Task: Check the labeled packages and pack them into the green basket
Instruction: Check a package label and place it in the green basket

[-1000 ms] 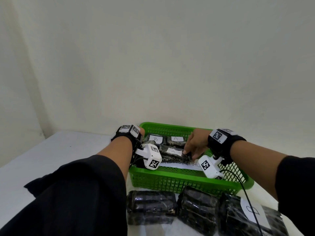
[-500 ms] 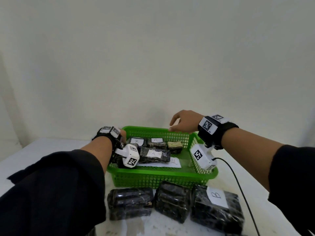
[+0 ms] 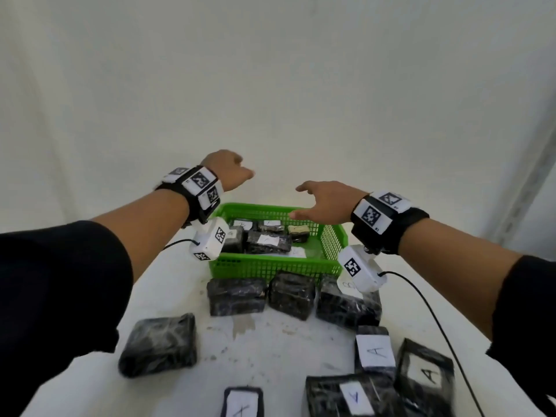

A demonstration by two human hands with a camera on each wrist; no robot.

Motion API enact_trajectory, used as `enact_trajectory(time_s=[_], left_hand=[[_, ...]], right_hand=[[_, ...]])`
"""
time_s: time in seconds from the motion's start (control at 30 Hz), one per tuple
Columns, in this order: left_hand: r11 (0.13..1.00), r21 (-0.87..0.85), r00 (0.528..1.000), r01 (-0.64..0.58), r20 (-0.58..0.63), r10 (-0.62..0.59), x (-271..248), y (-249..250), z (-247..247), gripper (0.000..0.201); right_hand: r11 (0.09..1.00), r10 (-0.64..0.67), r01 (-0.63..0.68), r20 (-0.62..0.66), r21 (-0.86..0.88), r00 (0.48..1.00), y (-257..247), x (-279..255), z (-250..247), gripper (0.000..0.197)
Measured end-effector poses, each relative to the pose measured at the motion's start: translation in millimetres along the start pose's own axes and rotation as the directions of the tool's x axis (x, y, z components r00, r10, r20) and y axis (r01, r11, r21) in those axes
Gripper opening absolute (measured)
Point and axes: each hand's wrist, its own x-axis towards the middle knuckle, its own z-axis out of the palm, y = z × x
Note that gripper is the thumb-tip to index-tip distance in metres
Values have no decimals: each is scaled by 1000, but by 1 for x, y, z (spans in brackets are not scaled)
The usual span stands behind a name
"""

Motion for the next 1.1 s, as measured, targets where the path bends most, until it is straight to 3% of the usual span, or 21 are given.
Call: enact_trajectory(time_s=[0.23, 0.43, 0.73, 0.93, 1.1], left_hand=[[989, 25, 989, -146, 38, 145, -98, 2, -18, 61], [985, 85, 983, -148, 118, 138, -170, -18, -20, 62], [988, 128, 977, -86, 203, 59, -236, -86, -19, 70], [967, 252, 914, -36, 399, -70, -249, -120, -10, 91], [948, 318, 881, 1, 449, -151, -245, -132, 7, 99]], right_hand=[[994, -53, 54, -9, 98, 999, -47, -57, 18, 90], [986, -108, 109, -14, 124, 994, -87, -95, 40, 91], [970, -204, 191, 77, 150, 976, -144, -120, 83, 103], [967, -245, 223, 214, 125, 946, -183, -109, 114, 109], [978, -207, 194, 257, 78, 944, -208, -91, 127, 101]])
